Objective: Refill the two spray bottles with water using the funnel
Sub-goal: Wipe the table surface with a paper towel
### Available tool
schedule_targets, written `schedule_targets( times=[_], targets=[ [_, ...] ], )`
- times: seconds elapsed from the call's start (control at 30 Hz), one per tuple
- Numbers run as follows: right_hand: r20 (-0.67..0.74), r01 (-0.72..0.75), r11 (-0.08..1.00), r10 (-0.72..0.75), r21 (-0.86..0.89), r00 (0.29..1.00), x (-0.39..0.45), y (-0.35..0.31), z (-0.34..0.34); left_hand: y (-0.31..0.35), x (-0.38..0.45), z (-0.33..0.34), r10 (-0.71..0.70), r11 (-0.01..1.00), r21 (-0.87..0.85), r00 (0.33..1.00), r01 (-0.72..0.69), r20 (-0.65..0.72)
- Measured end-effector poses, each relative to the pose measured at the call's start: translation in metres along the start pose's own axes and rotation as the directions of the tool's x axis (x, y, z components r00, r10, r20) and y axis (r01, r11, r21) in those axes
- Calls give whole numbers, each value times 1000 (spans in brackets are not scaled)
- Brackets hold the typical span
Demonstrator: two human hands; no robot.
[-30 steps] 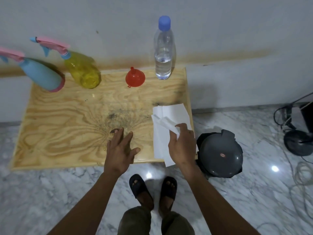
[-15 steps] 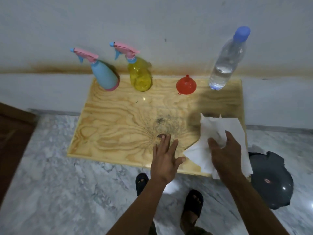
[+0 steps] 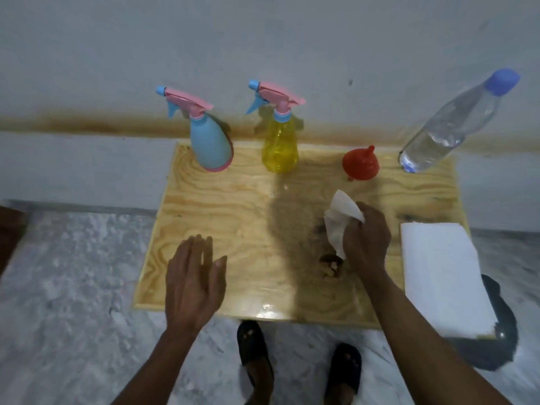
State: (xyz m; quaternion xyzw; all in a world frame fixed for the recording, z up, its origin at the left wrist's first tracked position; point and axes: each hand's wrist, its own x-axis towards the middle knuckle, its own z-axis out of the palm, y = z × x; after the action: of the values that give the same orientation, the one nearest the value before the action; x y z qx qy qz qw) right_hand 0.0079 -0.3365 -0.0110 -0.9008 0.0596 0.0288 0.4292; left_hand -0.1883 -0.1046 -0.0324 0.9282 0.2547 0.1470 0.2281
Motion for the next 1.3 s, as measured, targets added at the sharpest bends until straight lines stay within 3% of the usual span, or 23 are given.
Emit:
schedule_targets(
  times=[0.1, 0.23, 0.43, 0.77, 0.93, 1.3],
  targets=[
    [68, 41, 983, -29, -180, 997, 3, 9, 27, -39, 17, -5, -11, 998, 68, 1000, 10, 22],
    [102, 149, 860, -113, -488, 988, -1, 20, 45, -64, 26, -2, 0, 989, 148, 997, -11, 76],
    [217, 233, 755, -122, -613, 968, 0, 33, 56, -77, 19, 6, -23, 979, 202, 993, -1, 116],
    [143, 143, 788, -70, -599, 987, -16, -2, 105, -88, 16, 12, -28, 977, 211, 990, -1, 136],
    [196, 188, 832, -98, -521, 976, -28, -29, 140, -90, 15, 13, -24, 980, 197, 991, -2, 130],
    [346, 358, 794, -199, -492, 917, -51, -73, 194, -94, 14, 15, 4, 983, 181, 995, -22, 100]
  ],
)
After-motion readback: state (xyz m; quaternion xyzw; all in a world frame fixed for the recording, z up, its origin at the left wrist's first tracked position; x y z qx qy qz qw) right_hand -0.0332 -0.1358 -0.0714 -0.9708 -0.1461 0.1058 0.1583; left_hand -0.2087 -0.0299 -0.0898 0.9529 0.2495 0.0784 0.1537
